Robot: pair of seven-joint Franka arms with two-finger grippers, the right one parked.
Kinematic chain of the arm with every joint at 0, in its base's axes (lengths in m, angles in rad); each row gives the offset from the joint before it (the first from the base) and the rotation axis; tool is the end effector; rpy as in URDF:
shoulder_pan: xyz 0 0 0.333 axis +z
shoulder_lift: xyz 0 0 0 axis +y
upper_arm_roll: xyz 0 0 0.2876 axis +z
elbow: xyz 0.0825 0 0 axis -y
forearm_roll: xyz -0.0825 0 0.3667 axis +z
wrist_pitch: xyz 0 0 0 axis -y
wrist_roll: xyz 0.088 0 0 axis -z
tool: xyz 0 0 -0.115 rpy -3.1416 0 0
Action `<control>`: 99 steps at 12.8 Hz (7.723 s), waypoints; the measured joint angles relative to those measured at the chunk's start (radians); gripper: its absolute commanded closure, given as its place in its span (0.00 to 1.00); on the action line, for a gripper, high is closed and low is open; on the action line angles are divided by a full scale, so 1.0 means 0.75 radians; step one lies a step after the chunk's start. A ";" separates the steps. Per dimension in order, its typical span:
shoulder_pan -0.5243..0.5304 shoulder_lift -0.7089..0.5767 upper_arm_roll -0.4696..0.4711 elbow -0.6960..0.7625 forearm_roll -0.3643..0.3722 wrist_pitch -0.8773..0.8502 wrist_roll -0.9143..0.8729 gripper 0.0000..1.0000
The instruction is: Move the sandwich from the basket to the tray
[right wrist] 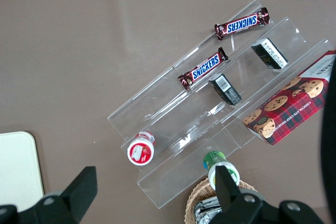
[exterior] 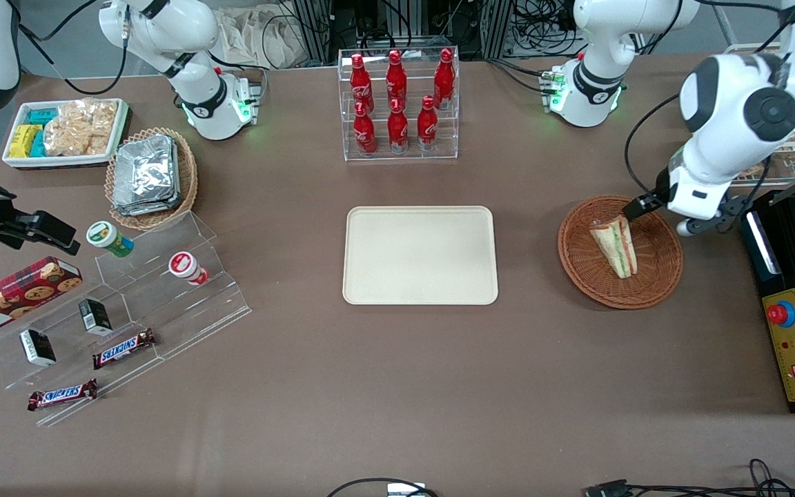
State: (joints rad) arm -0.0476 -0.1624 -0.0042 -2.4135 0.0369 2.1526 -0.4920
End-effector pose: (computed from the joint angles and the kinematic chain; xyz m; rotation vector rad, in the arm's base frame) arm 0.4476 -0.0214 0.3406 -3.0157 -0.6404 0.1337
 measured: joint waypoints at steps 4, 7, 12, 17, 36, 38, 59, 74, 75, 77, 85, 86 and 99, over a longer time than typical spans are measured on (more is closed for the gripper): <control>0.000 0.183 0.000 -0.013 0.000 0.199 -0.002 0.00; 0.000 0.274 0.000 -0.013 0.000 0.282 -0.004 0.00; 0.000 0.351 0.000 -0.039 0.000 0.408 -0.010 0.02; 0.000 0.384 0.000 -0.074 0.000 0.484 -0.014 0.96; -0.001 0.002 0.000 0.597 0.000 -0.710 0.086 0.93; -0.001 0.028 0.000 0.757 0.000 -0.858 0.132 0.92; -0.331 0.689 -0.631 1.322 0.092 -0.902 -0.006 0.86; -0.195 0.859 -0.581 0.651 0.098 0.142 -0.274 0.87; -0.199 0.878 -0.581 0.651 0.101 0.170 -0.288 0.86; -0.208 0.907 -0.581 0.649 0.134 0.206 -0.329 0.67; -0.225 0.935 -0.582 0.641 0.180 0.235 -0.422 0.00; -0.225 0.932 -0.582 0.643 0.181 0.234 -0.424 0.00; -0.130 0.472 -0.579 1.219 0.073 -0.870 -0.176 0.00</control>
State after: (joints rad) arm -0.1454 0.1912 -0.4384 -1.4996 0.0916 1.5002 -0.6238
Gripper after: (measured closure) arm 0.000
